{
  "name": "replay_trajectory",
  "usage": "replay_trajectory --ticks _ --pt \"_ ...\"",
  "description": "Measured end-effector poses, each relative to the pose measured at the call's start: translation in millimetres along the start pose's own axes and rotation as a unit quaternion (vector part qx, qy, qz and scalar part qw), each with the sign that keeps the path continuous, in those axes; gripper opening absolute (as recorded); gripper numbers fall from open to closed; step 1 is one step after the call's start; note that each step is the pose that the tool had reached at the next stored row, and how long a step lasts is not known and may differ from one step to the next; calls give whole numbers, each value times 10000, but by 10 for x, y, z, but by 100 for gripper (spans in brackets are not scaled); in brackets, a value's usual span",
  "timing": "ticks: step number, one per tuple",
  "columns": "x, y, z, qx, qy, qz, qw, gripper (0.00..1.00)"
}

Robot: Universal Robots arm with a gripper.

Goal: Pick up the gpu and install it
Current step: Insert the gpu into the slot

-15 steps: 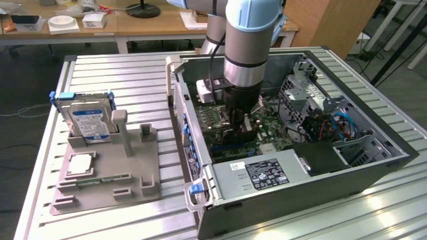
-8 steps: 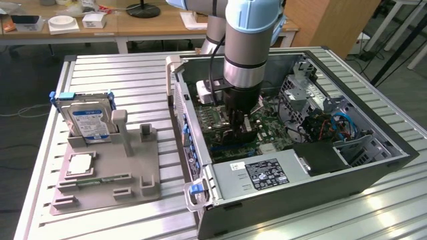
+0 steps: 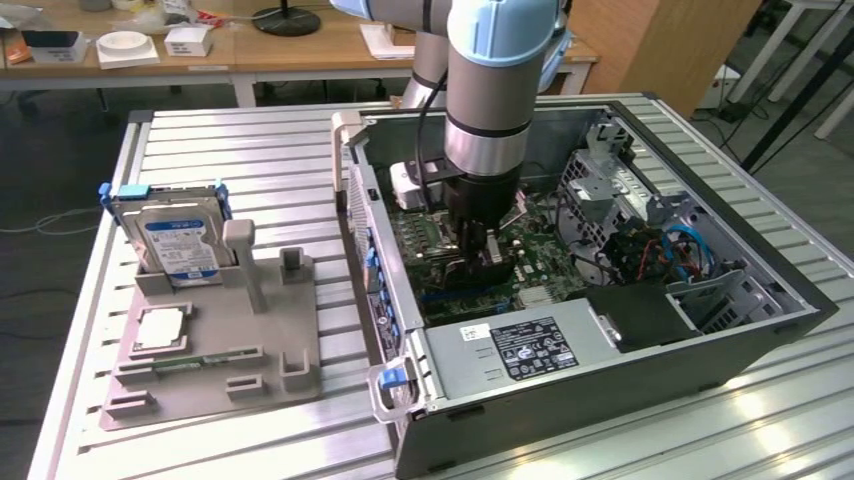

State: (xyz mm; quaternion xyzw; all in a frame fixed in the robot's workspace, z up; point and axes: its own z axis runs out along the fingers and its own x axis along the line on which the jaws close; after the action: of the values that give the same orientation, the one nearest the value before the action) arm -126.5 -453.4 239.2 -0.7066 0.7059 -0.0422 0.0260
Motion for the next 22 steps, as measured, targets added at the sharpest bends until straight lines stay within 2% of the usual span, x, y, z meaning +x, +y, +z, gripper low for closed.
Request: replay_trajectory --ticks 22 --pt "0 9 -1 -2 2 -19 10000 26"
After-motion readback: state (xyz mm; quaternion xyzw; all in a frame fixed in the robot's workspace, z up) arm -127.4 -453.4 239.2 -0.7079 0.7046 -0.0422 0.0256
